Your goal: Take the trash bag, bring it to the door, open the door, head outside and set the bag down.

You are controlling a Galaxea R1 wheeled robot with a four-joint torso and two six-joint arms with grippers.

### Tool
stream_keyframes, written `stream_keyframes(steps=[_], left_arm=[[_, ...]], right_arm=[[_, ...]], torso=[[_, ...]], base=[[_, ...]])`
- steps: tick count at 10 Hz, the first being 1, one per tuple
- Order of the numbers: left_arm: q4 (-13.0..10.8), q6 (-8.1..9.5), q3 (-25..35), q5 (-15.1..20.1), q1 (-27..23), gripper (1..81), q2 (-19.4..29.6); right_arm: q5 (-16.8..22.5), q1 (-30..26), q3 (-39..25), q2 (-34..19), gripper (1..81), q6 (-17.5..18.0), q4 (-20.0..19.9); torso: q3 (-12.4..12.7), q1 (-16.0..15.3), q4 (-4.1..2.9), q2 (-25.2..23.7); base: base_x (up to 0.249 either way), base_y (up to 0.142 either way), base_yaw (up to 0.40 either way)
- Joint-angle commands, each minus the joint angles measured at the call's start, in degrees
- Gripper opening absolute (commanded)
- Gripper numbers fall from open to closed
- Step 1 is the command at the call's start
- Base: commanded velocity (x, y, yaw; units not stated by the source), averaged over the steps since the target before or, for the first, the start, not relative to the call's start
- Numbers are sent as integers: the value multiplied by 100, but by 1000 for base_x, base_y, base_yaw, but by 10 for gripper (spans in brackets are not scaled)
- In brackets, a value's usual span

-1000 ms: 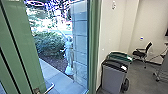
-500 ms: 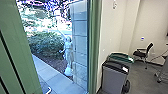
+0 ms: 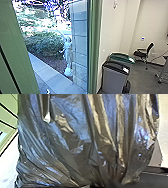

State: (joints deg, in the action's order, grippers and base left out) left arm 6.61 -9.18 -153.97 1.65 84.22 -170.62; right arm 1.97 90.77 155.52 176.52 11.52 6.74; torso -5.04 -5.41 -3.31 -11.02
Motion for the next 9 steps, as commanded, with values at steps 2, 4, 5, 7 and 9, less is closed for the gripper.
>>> stream_keyframes(steps=[2, 4, 5, 7, 9], left_arm=[[-54, -49, -2, 328, -297, 10, 54], [-54, -49, -2, 328, -297, 10, 54], [-54, -49, -2, 328, -297, 10, 54], [-63, -49, -2, 328, -305, 10, 45], [-81, -58, -2, 328, -297, 10, 54]], right_arm=[[330, -265, -84, 158, 811, -53, 82], [330, -256, -84, 158, 811, -53, 82], [330, -265, -84, 158, 811, -53, 82], [330, -265, -84, 158, 811, -53, 82], [330, -265, -84, 158, 811, -53, 82]], torso=[[0, 5, 0, -2], [0, 7, 0, -2], [0, 7, 0, -2], [0, 7, 0, -2], [0, 7, 0, -2]], base=[[0, 0, 0], [0, 0, 0], [0, 0, 0], [0, 0, 0], [0, 0, 0]])
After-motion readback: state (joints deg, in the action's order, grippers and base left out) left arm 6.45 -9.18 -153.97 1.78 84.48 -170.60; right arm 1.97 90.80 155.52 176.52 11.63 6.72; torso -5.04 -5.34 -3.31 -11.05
